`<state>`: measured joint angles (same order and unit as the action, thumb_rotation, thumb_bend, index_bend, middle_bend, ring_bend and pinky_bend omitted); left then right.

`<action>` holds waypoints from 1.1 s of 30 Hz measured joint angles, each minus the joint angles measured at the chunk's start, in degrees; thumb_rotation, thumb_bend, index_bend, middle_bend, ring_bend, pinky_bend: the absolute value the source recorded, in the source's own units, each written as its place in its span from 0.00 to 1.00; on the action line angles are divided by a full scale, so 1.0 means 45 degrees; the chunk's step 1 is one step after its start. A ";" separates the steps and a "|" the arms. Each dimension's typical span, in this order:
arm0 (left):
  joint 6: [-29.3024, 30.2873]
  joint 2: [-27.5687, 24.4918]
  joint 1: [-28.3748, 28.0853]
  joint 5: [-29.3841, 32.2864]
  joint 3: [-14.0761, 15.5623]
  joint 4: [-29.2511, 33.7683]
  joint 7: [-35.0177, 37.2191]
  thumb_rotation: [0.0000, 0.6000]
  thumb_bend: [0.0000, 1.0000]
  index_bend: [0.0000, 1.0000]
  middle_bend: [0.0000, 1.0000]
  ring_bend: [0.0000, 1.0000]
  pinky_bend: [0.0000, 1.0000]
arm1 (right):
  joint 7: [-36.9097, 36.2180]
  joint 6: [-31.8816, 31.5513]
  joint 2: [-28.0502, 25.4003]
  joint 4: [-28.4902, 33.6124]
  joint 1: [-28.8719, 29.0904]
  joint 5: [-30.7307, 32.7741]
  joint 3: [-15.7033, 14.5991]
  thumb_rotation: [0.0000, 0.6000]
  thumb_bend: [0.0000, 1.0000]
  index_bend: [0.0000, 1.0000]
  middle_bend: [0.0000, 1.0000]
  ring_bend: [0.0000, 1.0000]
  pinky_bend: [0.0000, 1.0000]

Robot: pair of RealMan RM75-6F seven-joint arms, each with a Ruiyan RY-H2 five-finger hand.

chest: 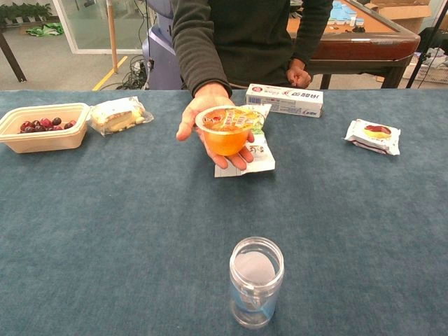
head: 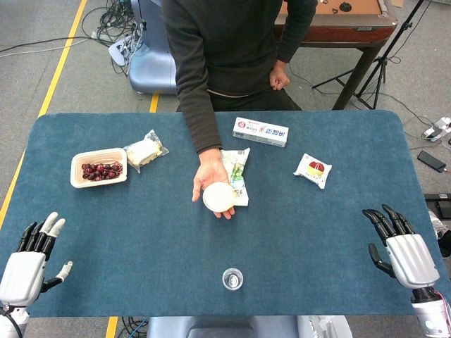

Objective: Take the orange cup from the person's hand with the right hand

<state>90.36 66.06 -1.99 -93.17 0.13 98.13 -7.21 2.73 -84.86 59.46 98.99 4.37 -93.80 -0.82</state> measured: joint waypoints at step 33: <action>0.0371 -0.0064 0.0315 -0.0099 0.0135 0.0048 -0.0069 1.00 0.30 0.05 0.00 0.00 0.00 | 0.1978 0.5248 -0.0147 0.2121 0.3784 0.1137 0.1314 1.00 0.17 0.00 0.03 0.00 0.11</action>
<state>92.03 65.77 -0.57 -93.62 0.74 98.35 -7.52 11.63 -61.25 58.79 108.54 21.40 -88.68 5.09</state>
